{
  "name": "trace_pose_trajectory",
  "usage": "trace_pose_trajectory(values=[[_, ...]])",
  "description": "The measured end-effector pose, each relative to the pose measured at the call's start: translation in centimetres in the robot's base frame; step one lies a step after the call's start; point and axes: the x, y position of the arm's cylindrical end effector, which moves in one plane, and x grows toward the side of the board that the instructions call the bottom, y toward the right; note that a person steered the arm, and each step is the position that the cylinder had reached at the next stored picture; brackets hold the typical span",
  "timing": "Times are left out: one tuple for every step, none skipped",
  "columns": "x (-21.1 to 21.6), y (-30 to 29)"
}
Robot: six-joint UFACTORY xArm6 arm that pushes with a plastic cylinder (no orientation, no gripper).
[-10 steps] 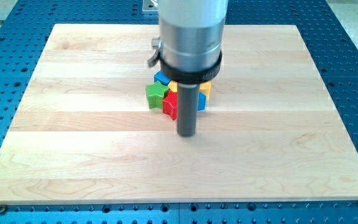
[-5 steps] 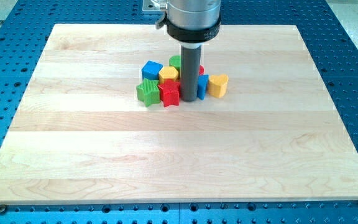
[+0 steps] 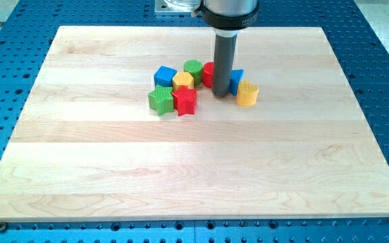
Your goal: Push the red star to the bottom left of the board
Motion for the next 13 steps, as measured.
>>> trace_pose_trajectory(values=[[0.1,0.0],[4.0,-1.5],[6.4,-7.4],[6.4,-8.9],[5.1,-4.9],[4.4,-6.5],[4.4,-8.2],[2.8,-8.8],[2.4,-10.7],[2.5,-13.5],[7.5,-14.5],[9.1,-15.6],[6.8,-11.3]])
